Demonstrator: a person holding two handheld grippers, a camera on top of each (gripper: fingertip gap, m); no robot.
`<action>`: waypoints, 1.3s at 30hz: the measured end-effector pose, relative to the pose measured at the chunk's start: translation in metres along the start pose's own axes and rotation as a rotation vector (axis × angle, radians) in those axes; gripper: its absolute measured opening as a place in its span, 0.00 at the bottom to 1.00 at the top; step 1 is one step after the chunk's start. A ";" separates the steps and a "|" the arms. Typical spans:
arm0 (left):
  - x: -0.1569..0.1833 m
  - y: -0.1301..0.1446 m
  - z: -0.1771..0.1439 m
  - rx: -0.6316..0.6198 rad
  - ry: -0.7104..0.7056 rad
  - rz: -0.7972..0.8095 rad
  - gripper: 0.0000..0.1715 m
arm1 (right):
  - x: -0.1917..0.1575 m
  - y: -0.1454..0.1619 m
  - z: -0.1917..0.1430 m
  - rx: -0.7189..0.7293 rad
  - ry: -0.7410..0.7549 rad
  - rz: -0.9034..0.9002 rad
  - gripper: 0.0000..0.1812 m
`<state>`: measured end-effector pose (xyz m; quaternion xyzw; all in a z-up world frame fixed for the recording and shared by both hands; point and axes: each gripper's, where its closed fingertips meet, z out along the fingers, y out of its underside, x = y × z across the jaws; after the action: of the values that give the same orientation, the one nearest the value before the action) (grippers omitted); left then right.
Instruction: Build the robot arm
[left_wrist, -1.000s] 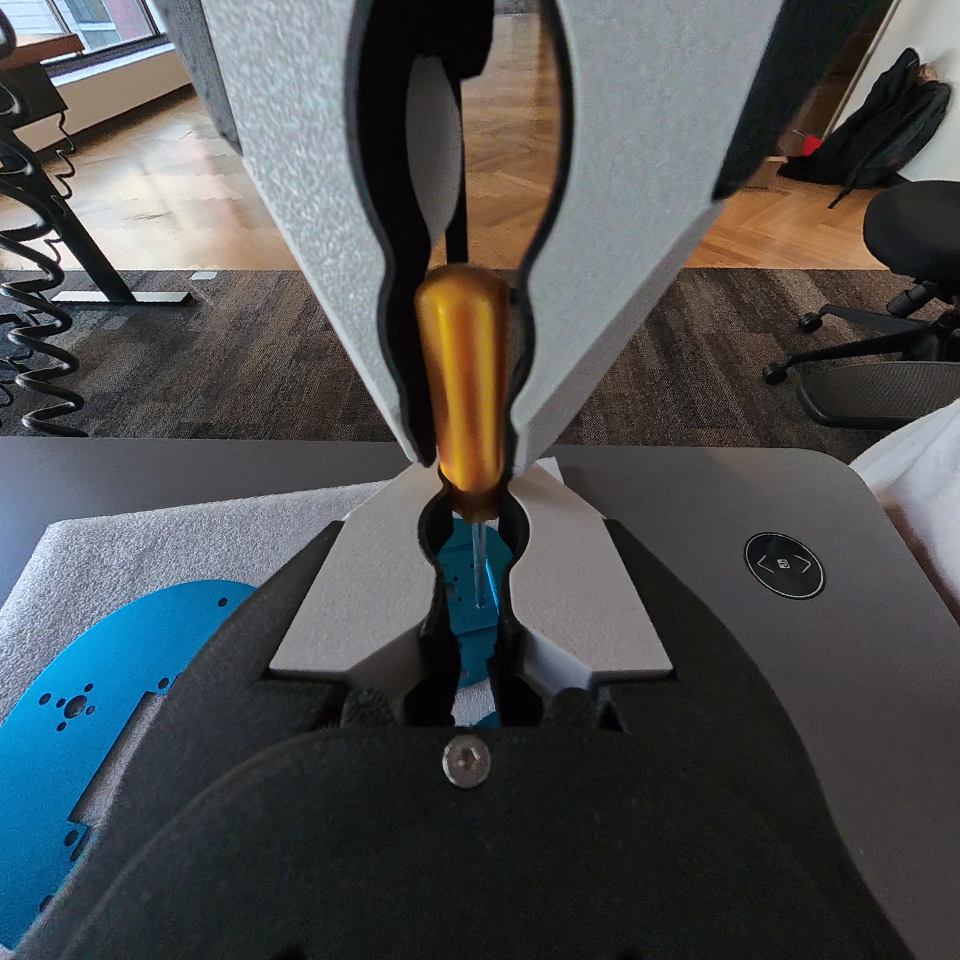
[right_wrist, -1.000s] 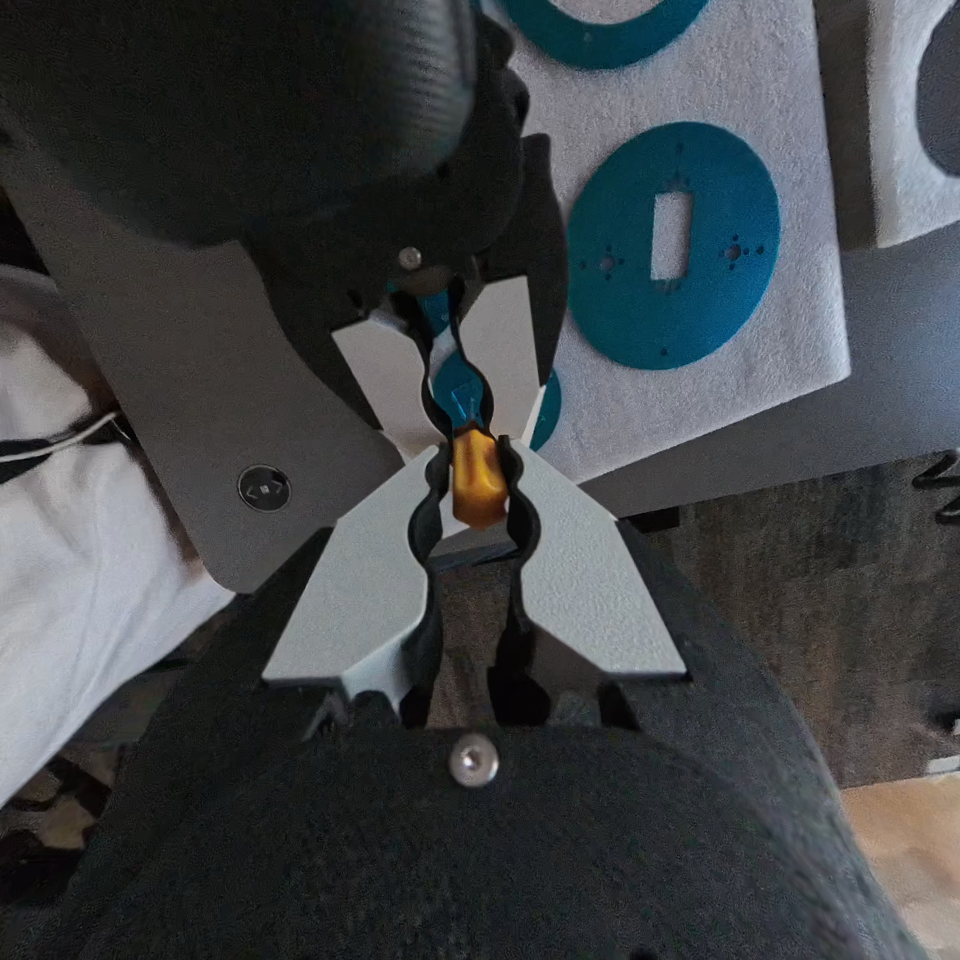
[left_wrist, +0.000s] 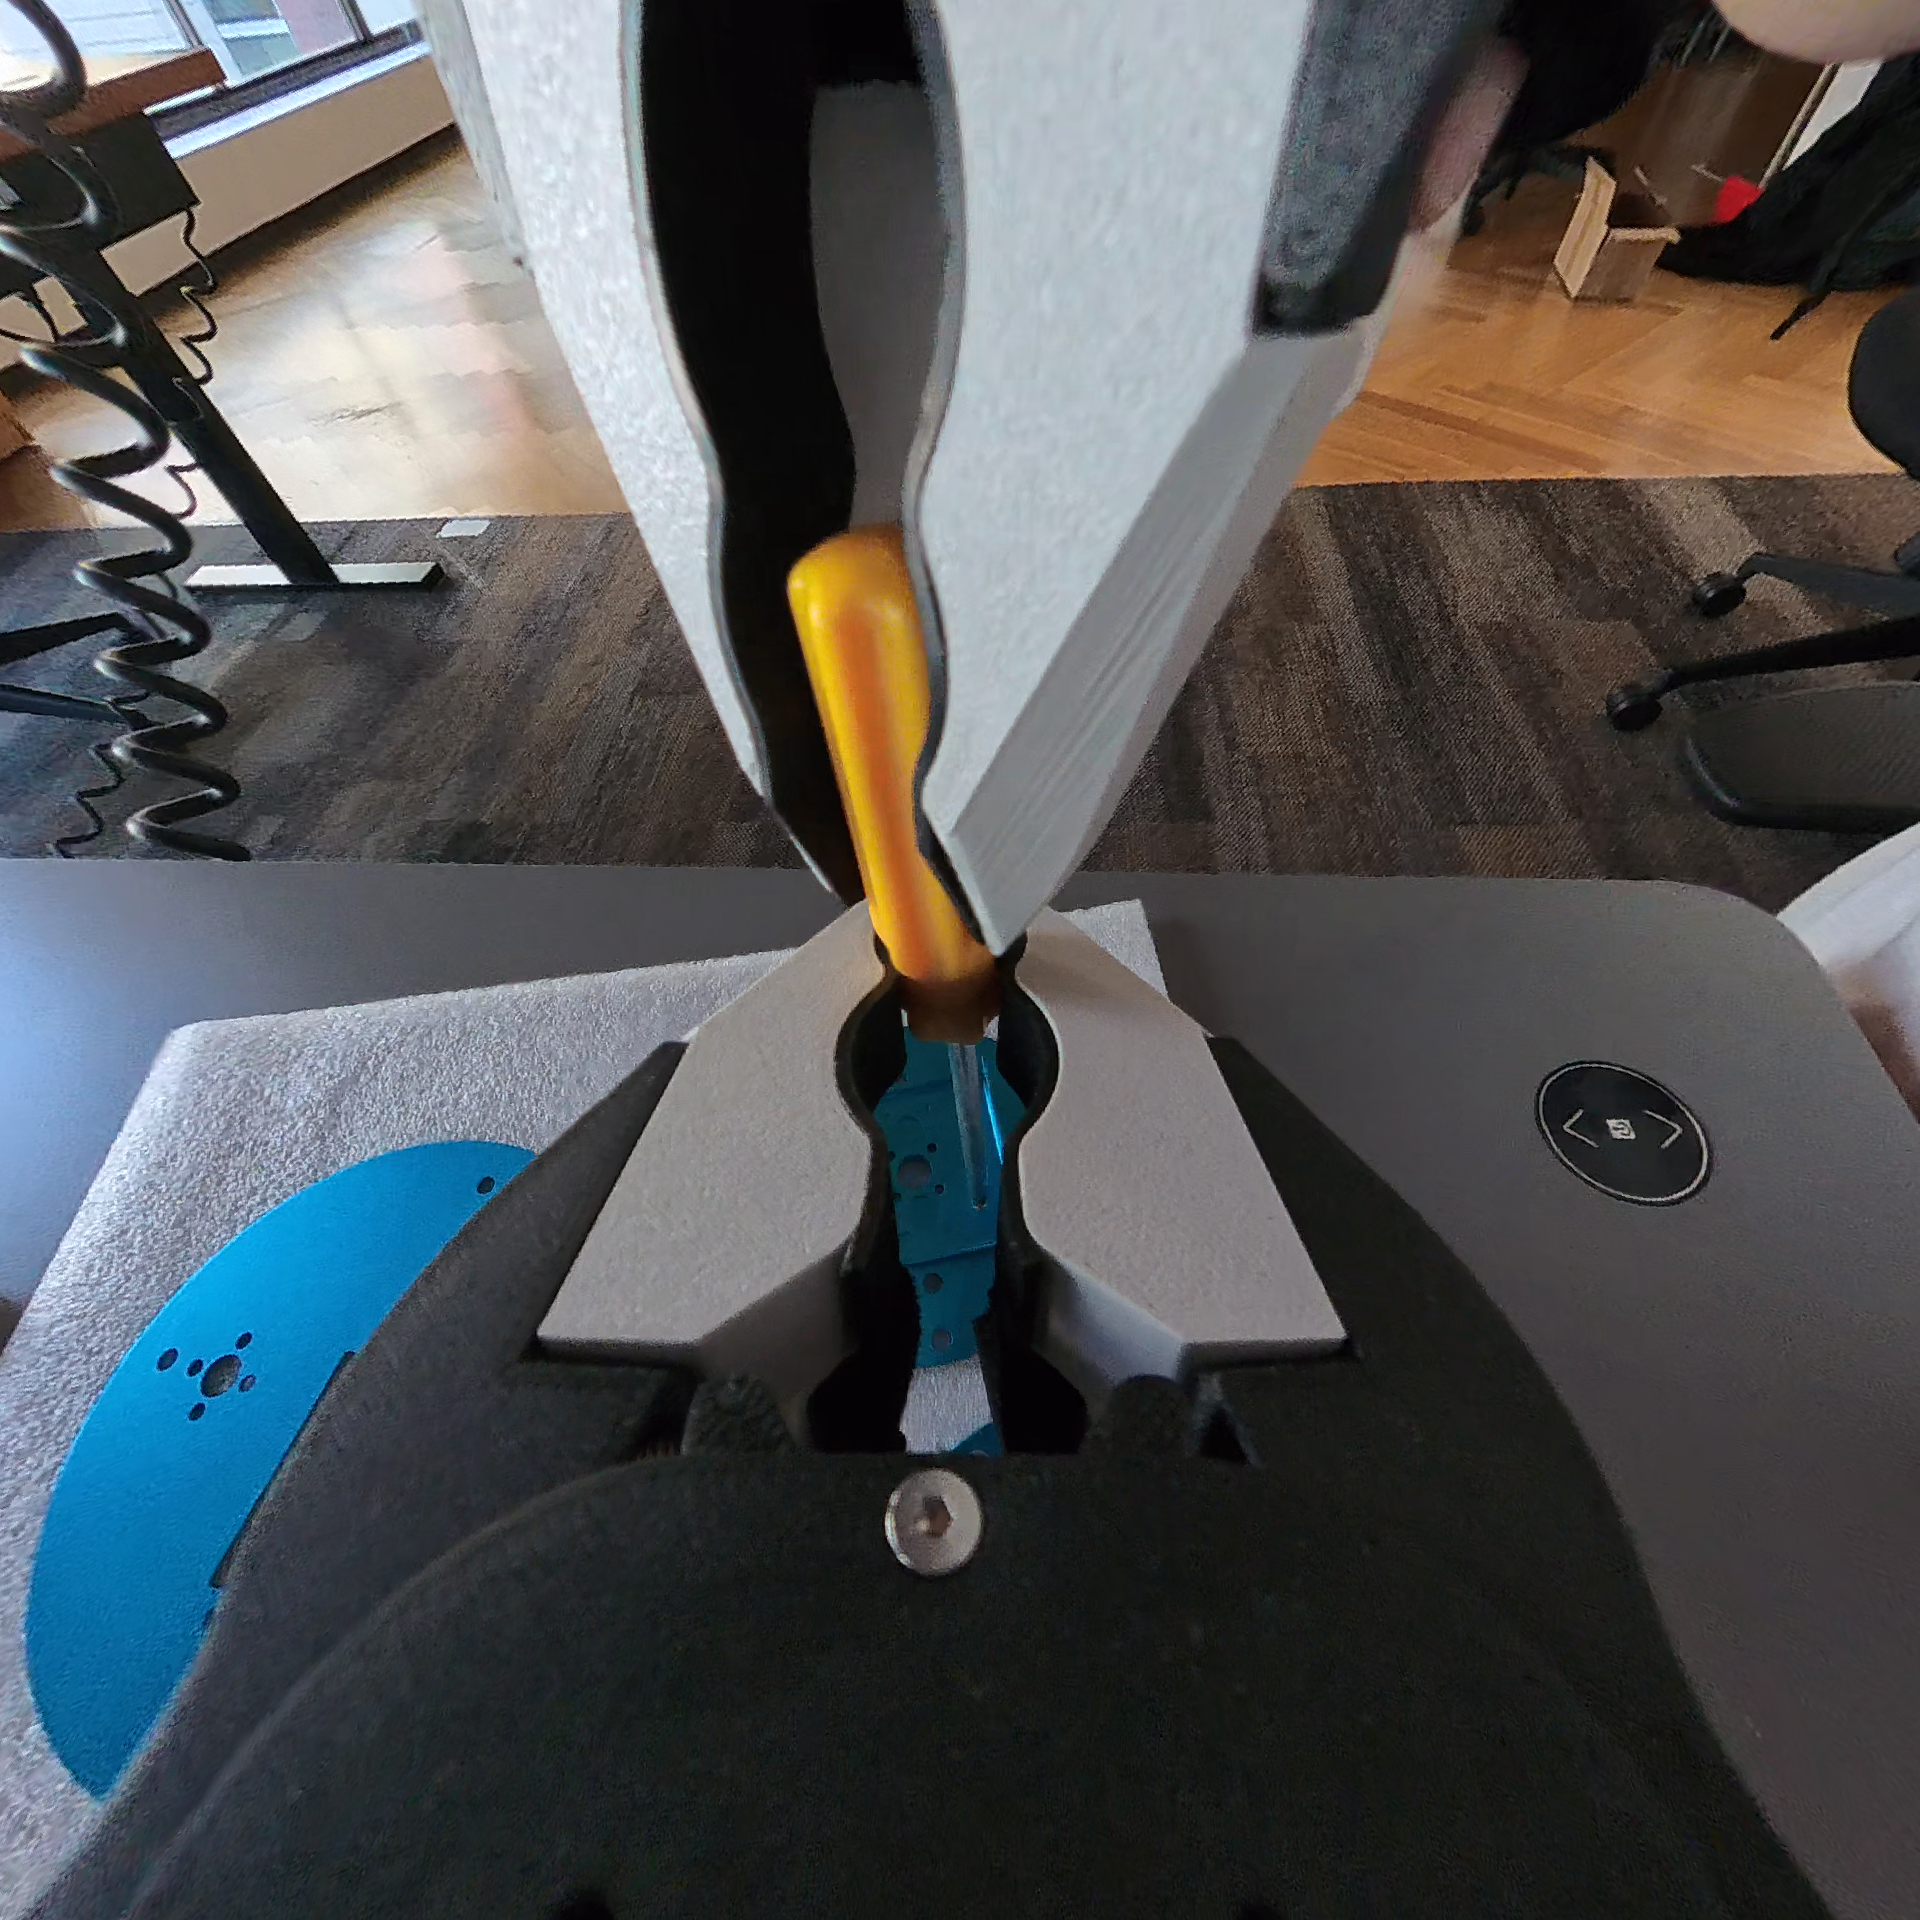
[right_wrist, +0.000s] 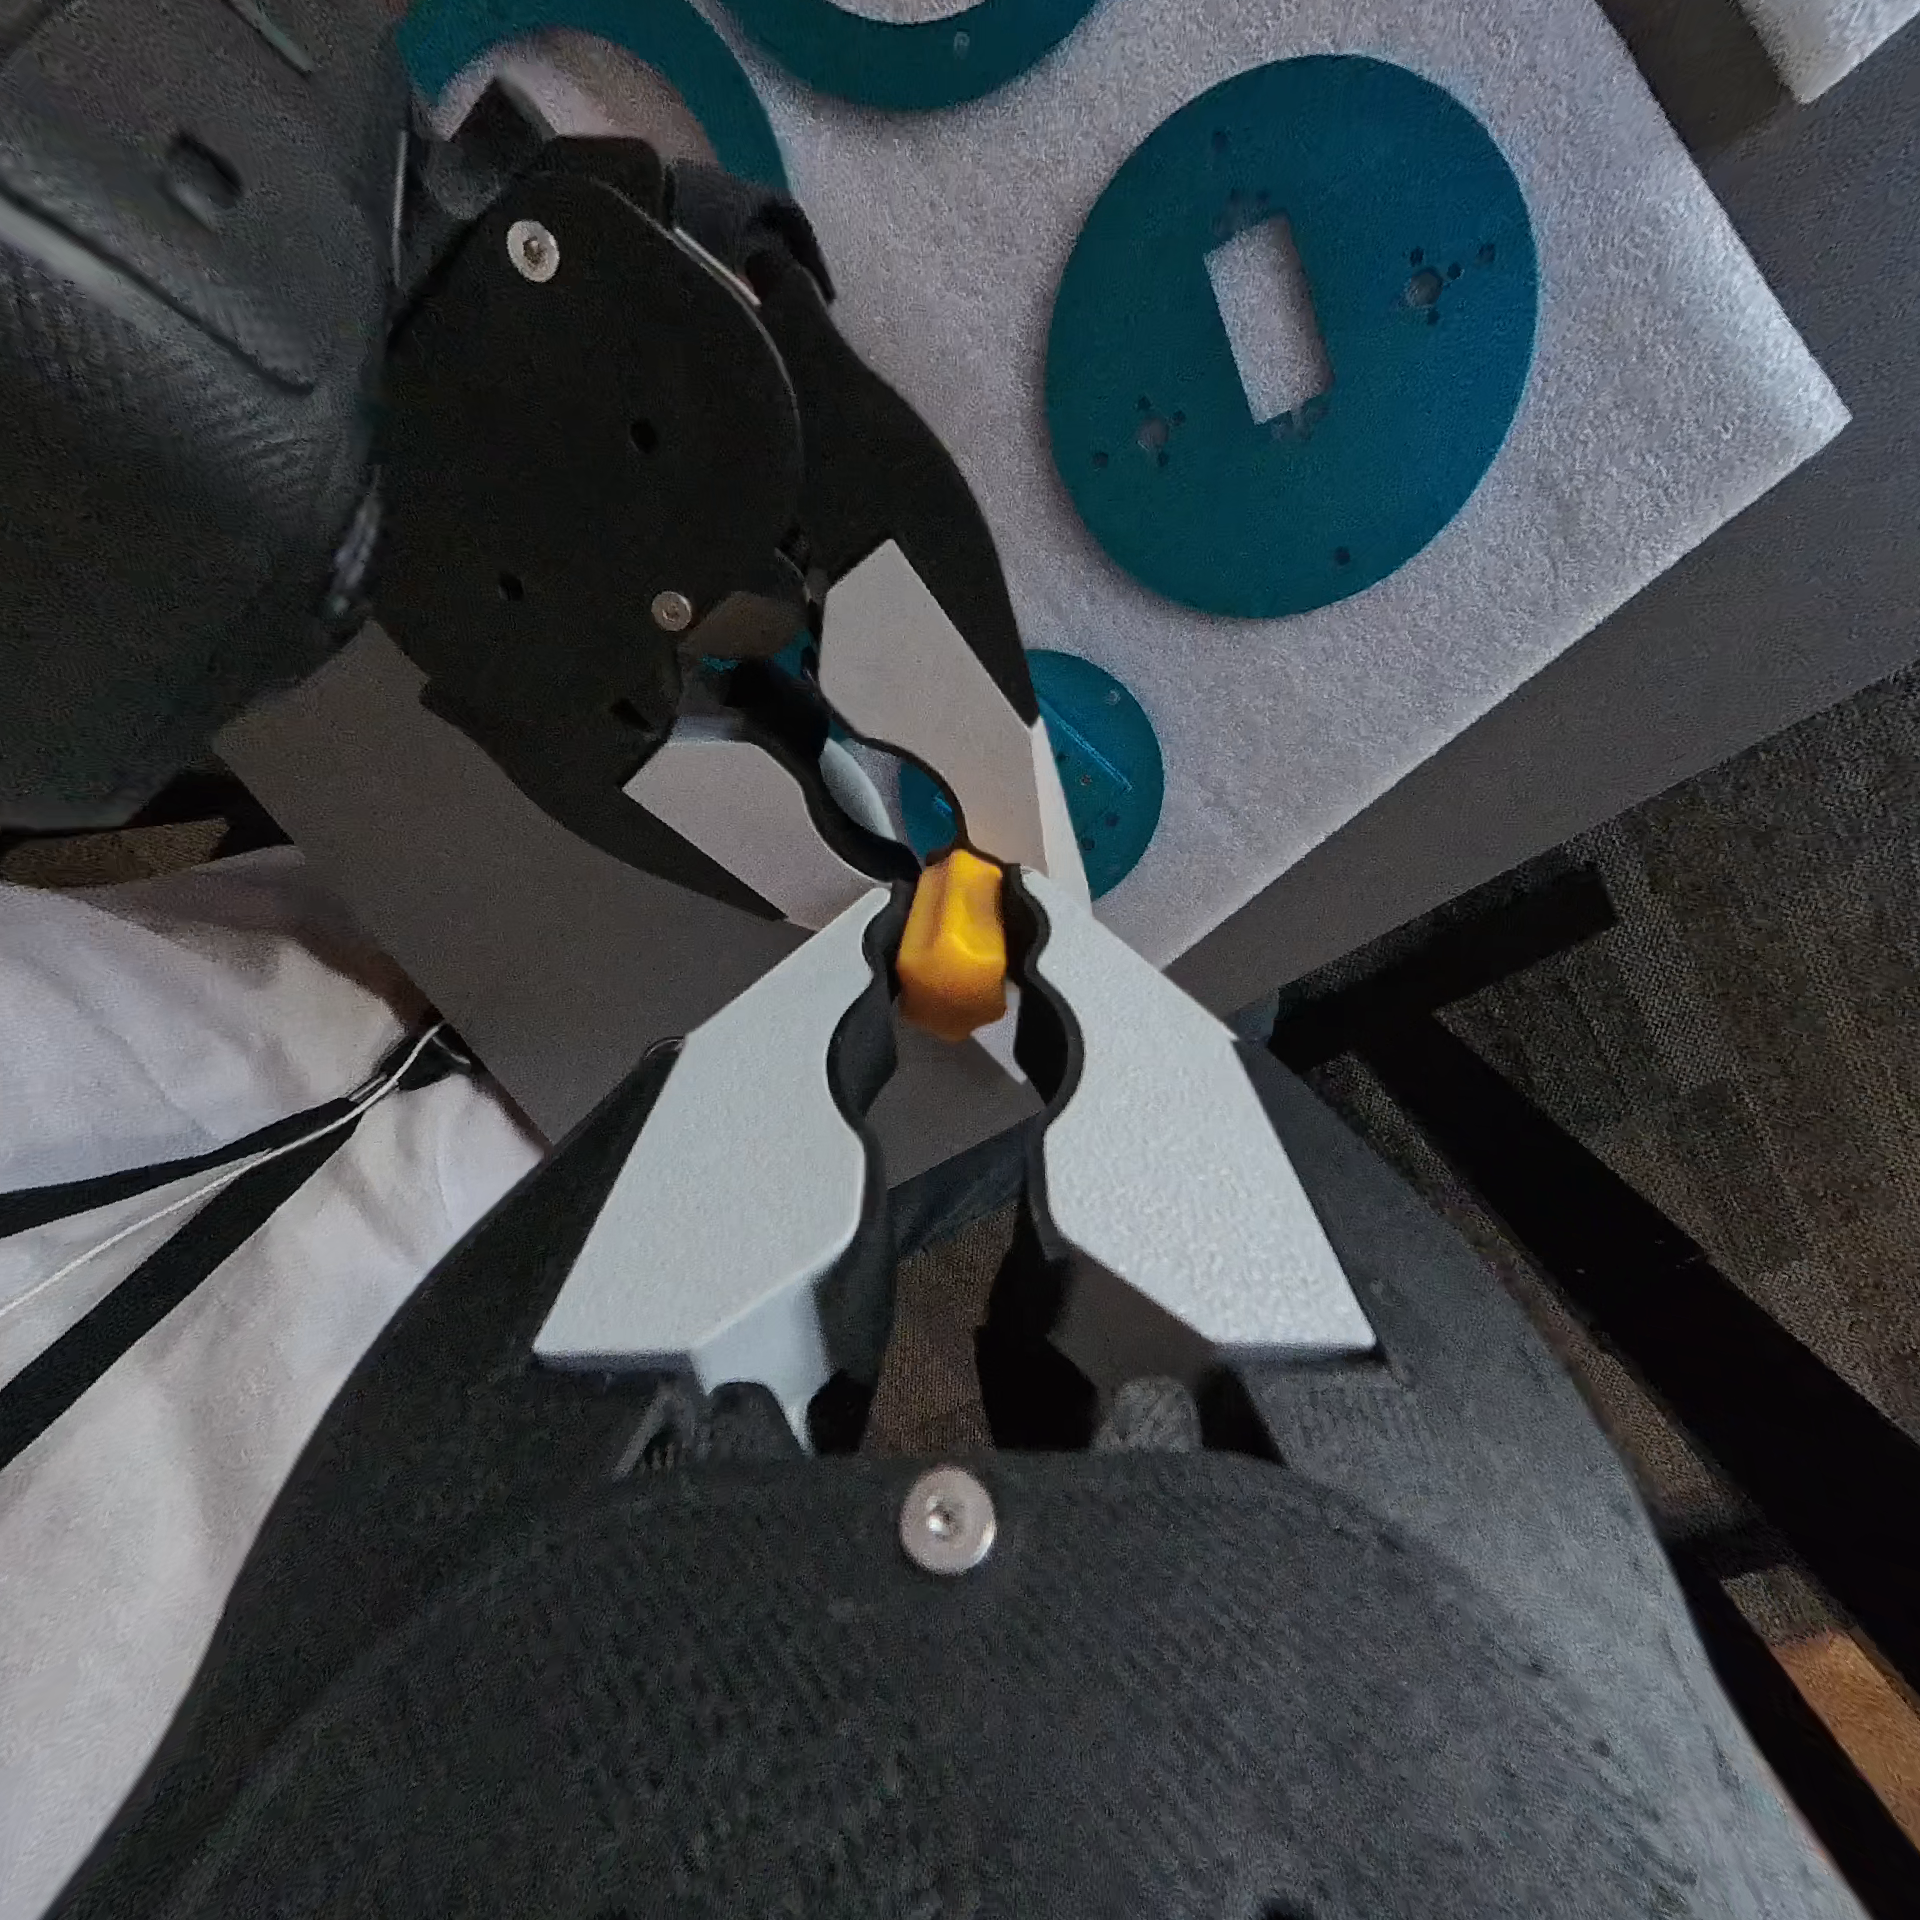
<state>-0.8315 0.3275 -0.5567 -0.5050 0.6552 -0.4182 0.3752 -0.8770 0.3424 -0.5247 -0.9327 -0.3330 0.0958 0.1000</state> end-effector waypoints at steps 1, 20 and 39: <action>-0.001 0.000 0.000 0.000 -0.008 0.006 0.05 | 0.001 0.000 0.000 0.007 0.004 0.004 0.10; -0.013 0.012 -0.013 -0.018 -0.028 -0.084 0.05 | 0.000 -0.026 0.015 0.399 -0.143 -0.136 0.09; -0.023 0.042 -0.061 -0.180 -0.084 -0.175 0.25 | 0.066 -0.035 -0.032 0.335 -0.237 0.112 0.09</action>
<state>-0.8969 0.3664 -0.5717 -0.6087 0.6275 -0.3673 0.3175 -0.8407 0.4074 -0.4928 -0.9023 -0.2695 0.2644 0.2082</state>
